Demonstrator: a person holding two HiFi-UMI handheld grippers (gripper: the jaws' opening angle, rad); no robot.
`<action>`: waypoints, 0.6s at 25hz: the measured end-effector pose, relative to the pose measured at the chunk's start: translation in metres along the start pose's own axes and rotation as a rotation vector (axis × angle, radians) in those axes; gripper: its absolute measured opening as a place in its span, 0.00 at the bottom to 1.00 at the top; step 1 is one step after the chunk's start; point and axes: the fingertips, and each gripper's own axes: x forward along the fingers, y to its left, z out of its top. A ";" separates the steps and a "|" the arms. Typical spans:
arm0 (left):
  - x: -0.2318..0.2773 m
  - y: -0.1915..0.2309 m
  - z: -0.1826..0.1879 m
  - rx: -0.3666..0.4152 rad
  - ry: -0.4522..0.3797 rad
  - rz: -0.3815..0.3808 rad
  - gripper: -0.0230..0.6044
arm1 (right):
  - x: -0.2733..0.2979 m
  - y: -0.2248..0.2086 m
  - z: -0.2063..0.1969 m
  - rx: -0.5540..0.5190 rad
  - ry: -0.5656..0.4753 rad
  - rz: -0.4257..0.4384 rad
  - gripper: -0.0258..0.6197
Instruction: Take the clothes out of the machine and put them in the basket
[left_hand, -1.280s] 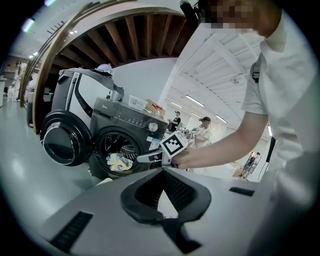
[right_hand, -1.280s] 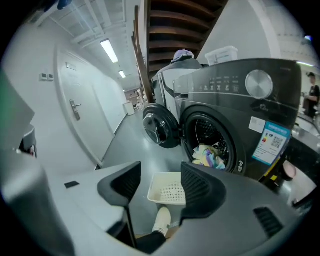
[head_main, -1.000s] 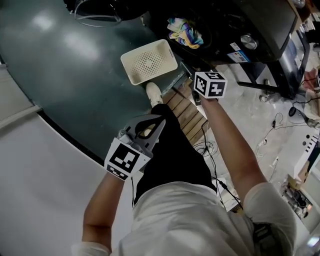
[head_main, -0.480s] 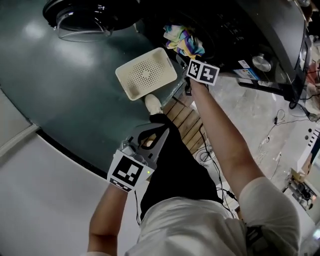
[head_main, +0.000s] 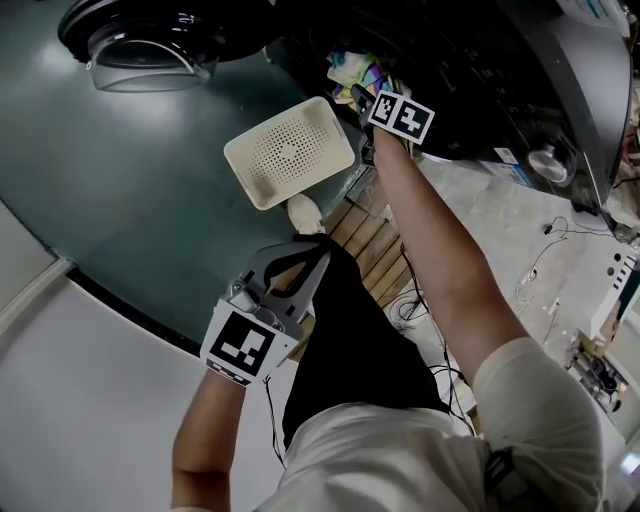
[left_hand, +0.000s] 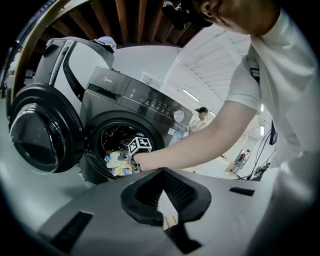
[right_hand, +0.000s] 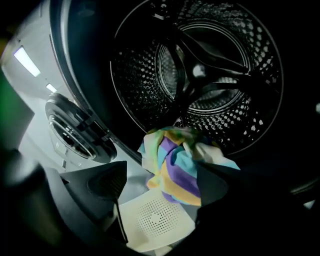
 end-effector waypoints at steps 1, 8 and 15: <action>0.001 0.006 0.000 0.002 0.003 0.004 0.03 | 0.008 -0.003 0.001 0.004 -0.001 -0.014 0.68; 0.004 0.031 -0.010 -0.023 -0.005 0.030 0.03 | 0.058 -0.016 0.008 -0.100 0.039 -0.094 0.75; 0.008 0.047 -0.032 -0.073 0.015 0.033 0.03 | 0.097 -0.035 -0.006 -0.201 0.110 -0.164 0.75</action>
